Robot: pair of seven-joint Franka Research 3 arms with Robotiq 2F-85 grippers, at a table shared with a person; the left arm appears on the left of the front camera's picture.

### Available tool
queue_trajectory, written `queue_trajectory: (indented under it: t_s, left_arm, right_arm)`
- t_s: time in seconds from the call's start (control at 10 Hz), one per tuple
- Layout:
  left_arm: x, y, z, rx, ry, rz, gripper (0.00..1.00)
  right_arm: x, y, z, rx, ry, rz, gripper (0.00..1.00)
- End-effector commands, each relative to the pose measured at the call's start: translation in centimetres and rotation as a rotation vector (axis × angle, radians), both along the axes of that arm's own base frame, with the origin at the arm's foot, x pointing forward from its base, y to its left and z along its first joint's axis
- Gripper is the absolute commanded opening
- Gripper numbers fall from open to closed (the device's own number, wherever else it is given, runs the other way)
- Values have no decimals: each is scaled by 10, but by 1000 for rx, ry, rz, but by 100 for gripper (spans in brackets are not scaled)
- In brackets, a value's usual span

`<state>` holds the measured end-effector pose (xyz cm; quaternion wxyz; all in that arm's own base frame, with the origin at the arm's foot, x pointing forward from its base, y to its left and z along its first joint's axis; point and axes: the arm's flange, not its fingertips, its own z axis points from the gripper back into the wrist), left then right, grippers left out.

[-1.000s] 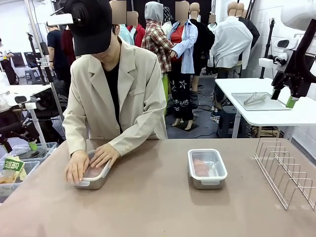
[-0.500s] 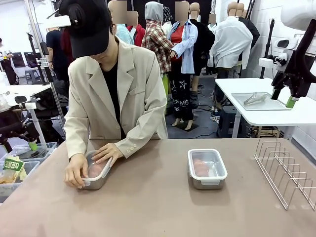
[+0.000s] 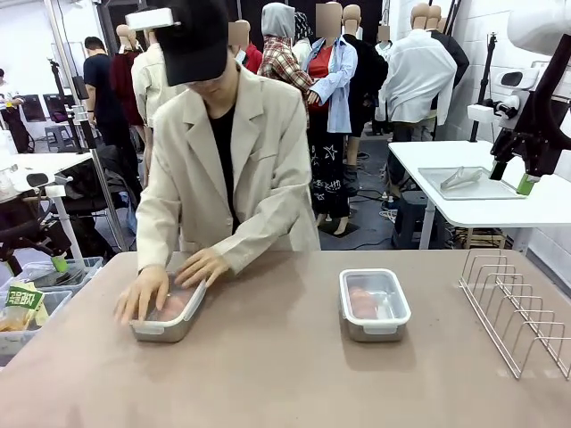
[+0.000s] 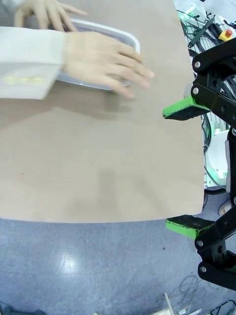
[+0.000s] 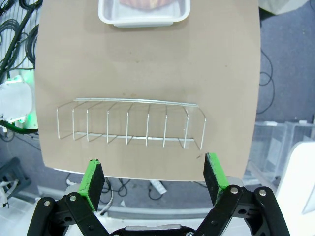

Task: Place the bread in airtight containers.
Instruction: Release when the human grabs the Airtight Container lid.

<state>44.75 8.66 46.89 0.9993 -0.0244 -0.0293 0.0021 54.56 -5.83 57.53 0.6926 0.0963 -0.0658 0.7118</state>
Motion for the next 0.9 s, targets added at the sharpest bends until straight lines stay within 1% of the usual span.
queue_trajectory:
  t_s: [0.0, 0.8]
  left_arm:
    - [0, 0, 0, 12, -13, 19, 100]
    - [0, 0, 0, 12, -13, 19, 100]
  right_arm:
    - [-3, 1, -2, 1, 0, 1, 100]
    - [-3, 1, -2, 1, 0, 1, 100]
